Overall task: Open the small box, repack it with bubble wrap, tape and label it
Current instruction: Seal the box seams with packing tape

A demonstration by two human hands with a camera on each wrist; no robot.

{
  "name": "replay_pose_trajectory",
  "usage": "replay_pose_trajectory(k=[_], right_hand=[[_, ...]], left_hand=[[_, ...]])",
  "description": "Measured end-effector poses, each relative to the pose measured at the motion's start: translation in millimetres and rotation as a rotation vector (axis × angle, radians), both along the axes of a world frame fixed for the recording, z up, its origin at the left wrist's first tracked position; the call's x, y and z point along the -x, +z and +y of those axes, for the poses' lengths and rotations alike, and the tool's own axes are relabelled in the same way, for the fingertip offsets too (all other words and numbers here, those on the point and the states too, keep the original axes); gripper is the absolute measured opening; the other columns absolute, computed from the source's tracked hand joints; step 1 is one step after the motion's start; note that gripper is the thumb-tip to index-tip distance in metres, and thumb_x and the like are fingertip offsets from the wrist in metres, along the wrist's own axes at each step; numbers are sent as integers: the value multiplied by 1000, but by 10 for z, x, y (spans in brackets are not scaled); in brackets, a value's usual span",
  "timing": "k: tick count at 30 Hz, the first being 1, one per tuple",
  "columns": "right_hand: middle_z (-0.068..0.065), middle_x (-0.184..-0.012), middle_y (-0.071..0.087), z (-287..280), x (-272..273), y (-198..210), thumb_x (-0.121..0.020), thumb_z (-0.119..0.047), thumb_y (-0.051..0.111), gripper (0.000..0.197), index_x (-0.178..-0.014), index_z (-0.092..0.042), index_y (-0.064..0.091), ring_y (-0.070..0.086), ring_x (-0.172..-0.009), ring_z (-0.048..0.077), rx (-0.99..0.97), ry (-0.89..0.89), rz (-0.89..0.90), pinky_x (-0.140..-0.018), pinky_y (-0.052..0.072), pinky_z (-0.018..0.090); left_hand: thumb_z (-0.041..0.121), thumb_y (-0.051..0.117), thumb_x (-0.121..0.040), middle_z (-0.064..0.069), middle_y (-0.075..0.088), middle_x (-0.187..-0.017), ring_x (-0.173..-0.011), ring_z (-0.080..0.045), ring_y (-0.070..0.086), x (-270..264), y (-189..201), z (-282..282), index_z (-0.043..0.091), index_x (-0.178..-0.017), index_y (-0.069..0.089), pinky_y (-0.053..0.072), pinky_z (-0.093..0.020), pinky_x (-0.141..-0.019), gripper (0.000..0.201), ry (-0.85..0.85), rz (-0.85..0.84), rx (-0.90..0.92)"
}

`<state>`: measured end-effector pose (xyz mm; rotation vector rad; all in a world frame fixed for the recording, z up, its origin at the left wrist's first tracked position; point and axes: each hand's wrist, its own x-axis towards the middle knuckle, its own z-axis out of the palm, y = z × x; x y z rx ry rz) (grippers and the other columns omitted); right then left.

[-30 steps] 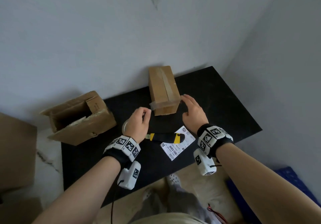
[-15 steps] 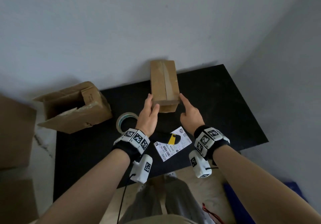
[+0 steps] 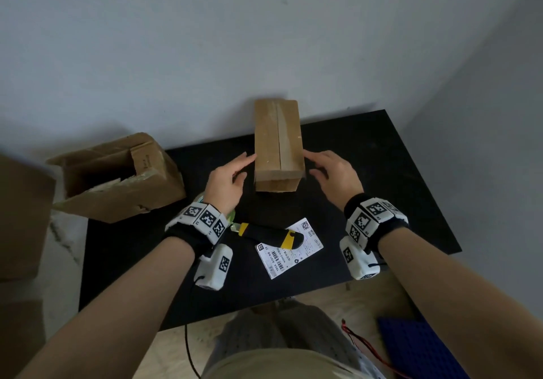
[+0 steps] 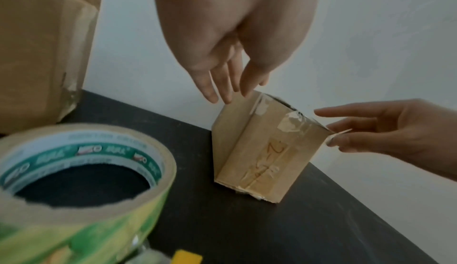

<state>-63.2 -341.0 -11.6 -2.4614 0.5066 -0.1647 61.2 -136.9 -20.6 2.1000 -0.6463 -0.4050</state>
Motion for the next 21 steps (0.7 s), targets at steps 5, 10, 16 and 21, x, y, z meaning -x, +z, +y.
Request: replay_pose_trajectory(k=[5, 10, 16, 21], right_hand=[[3, -117, 56, -12, -49, -39, -92, -15, 55, 36, -127, -22, 57, 56, -100, 16, 95, 127, 12, -84, 48, 27], [4, -113, 59, -12, -53, -58, -91, -17, 58, 30, -121, -19, 62, 58, -96, 15, 57, 111, -29, -83, 48, 26], [2, -111, 59, 46, -75, -70, -89, -16, 61, 30, -119, -17, 63, 58, -95, 13, 4, 64, -56, -84, 50, 26], [1, -115, 57, 76, -88, -78, -87, -8, 60, 31, -117, -17, 63, 57, -101, 13, -49, 33, -48, -89, 49, 25]], left_hand=[[0, 65, -83, -3, 52, -137, -129, -11, 45, -20, 23, -18, 17, -124, 60, 25, 3, -97, 45, -90, -41, -21], [2, 67, -82, -7, 57, -131, -123, -14, 52, 40, 28, -64, 12, -118, 64, 31, -5, -99, 38, -37, -73, 30], [4, 70, -80, -11, 63, -122, -115, -16, 59, 77, -31, -112, 8, -109, 68, 45, -27, -101, 29, 45, -98, 102], [-5, 65, -81, -13, 64, -121, -117, -18, 58, 101, -72, -140, 8, -109, 68, 46, -30, -101, 32, 73, -57, 115]])
